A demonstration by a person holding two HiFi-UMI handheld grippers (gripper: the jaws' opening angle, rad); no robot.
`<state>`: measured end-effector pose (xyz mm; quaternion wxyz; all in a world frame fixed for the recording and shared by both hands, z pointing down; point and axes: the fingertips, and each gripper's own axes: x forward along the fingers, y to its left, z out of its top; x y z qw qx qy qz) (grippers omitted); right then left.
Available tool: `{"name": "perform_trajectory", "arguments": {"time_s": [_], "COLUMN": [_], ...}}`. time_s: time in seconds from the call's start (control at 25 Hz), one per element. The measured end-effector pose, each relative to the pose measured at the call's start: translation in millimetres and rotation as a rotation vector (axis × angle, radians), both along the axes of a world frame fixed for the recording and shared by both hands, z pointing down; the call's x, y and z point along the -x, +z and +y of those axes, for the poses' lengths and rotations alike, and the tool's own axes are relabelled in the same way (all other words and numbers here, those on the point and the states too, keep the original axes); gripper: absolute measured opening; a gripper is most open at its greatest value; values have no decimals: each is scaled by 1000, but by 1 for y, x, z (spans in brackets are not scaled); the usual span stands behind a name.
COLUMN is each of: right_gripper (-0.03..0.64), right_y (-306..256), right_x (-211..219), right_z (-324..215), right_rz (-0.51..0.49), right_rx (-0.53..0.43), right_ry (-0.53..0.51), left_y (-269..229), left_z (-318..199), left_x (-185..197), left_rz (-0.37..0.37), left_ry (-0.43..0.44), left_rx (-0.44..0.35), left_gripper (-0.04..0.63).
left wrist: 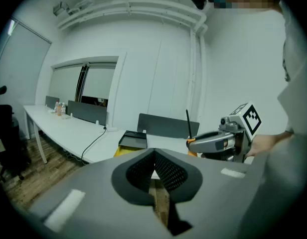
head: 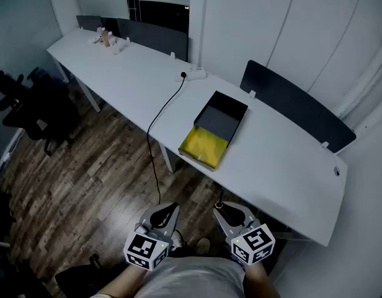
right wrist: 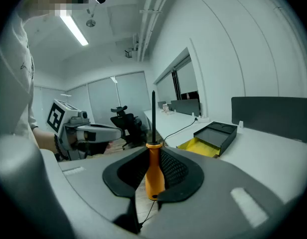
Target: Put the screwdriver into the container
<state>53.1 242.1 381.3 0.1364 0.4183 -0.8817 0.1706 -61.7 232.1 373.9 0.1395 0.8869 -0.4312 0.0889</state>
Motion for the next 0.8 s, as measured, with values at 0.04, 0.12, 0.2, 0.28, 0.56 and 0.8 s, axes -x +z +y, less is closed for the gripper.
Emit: {"name": "perform_trajectory", "arguments": {"time_s": [0.04, 0.12, 0.2, 0.28, 0.56, 0.8], "right_gripper": [84, 84, 84, 84, 84, 86], "right_y": [0, 0, 1, 3, 4, 2], "right_x": [2, 5, 8, 11, 19, 31], "right_z": [0, 0, 0, 1, 0, -6], "right_rz": [0, 2, 5, 12, -9, -16], "right_rx": [0, -1, 0, 4, 21, 16], "right_ry": [0, -2, -6, -12, -12, -14], "left_y": [1, 1, 1, 0, 2, 2], "left_z": [0, 1, 1, 1, 1, -3], "left_x": [1, 4, 6, 8, 12, 22], "left_rz": [0, 2, 5, 8, 11, 16], "left_ry": [-1, -2, -2, -2, 6, 18], "left_rx": [2, 4, 4, 2, 5, 2], "left_gripper": [2, 2, 2, 2, 2, 2]}}
